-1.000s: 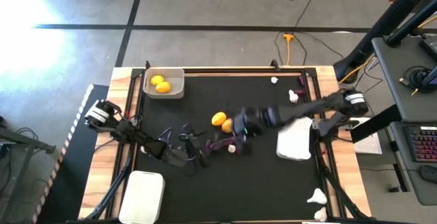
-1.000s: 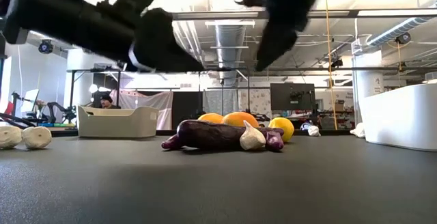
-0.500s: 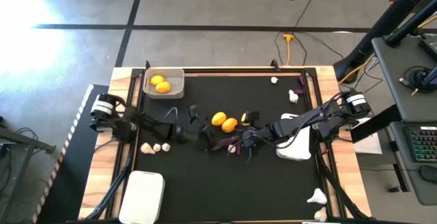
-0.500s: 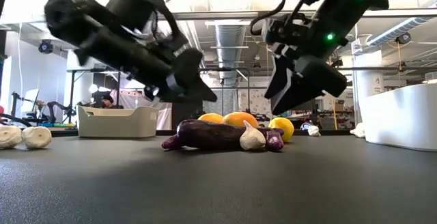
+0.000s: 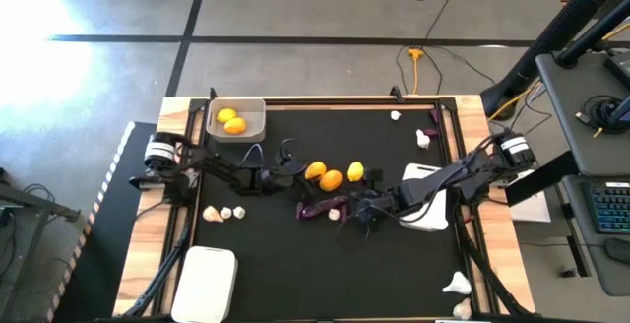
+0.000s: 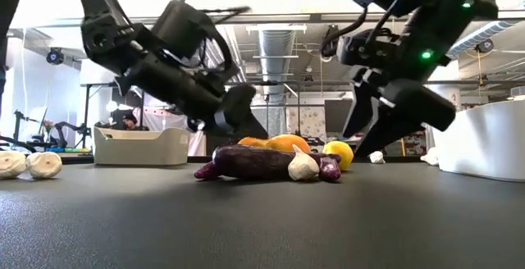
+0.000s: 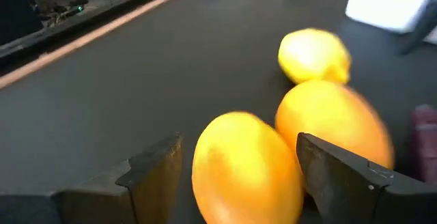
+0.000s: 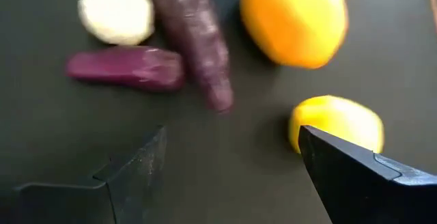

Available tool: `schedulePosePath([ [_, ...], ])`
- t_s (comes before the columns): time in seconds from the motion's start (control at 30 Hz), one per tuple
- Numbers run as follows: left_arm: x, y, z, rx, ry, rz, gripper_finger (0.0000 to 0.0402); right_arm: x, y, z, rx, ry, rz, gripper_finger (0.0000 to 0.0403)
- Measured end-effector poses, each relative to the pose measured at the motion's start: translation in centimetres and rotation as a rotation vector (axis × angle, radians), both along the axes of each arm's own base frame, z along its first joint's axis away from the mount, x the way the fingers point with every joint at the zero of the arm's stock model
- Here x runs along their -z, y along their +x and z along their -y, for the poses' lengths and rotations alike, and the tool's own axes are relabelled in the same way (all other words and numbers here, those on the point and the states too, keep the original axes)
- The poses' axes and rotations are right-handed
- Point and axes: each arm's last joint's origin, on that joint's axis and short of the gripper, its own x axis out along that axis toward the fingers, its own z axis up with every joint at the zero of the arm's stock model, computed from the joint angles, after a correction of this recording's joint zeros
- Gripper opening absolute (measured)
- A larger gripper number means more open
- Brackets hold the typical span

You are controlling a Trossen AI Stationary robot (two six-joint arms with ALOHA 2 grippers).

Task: Sort produce into baskets
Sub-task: Put the top right lemon into the top white bin

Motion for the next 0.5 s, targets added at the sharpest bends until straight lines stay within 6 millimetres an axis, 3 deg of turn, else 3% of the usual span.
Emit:
schedulePosePath([
  [0.27, 2.5, 1.8, -0.2, -0.026, 0.002, -0.031, 0.0272, 0.3, -0.8, -2.4, 0.01, 0.072, 0.026, 0.0324],
  [0.5, 3.4, 2.1, -0.2, -0.034, 0.006, 0.018, 0.0265, 0.3, -0.8, -2.5, 0.05, 0.101, 0.045, 0.0325],
])
